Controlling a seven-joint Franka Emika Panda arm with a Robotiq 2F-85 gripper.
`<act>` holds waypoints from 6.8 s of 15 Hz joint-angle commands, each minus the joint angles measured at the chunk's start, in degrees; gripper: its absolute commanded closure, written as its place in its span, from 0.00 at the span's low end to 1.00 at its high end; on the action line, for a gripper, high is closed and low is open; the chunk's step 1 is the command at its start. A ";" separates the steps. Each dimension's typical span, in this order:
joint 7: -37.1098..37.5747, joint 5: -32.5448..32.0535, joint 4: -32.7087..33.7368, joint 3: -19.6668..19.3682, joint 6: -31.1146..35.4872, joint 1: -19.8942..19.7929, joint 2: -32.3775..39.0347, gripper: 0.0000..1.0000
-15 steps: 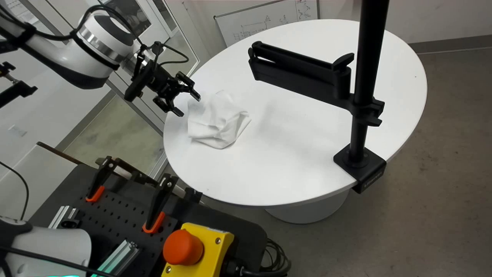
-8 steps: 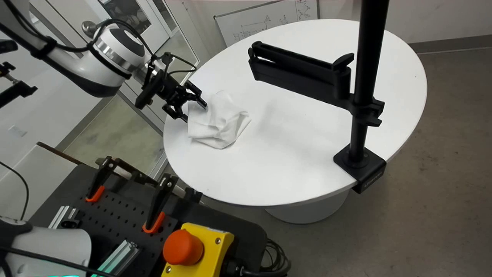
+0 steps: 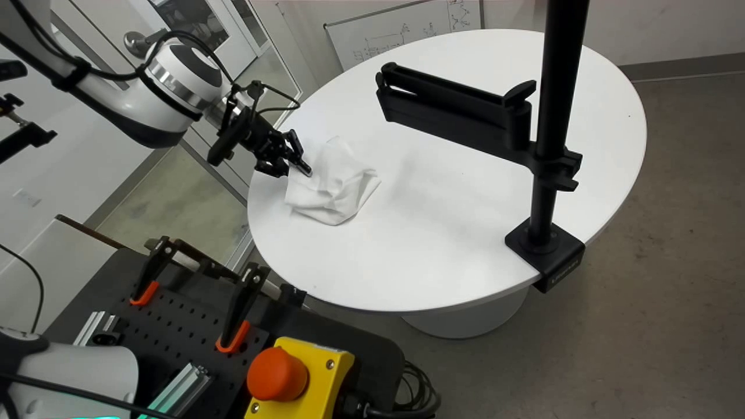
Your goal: Hang the white cloth on the black rod
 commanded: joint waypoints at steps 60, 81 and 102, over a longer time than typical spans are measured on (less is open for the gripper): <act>-1.18 7.47 -7.50 9.26 -40.08 -38.23 -57.14 0.99; 2.62 14.74 40.98 -0.56 -58.19 -38.03 -15.80 0.99; -12.43 20.51 34.00 5.06 -56.22 -34.99 -17.61 0.00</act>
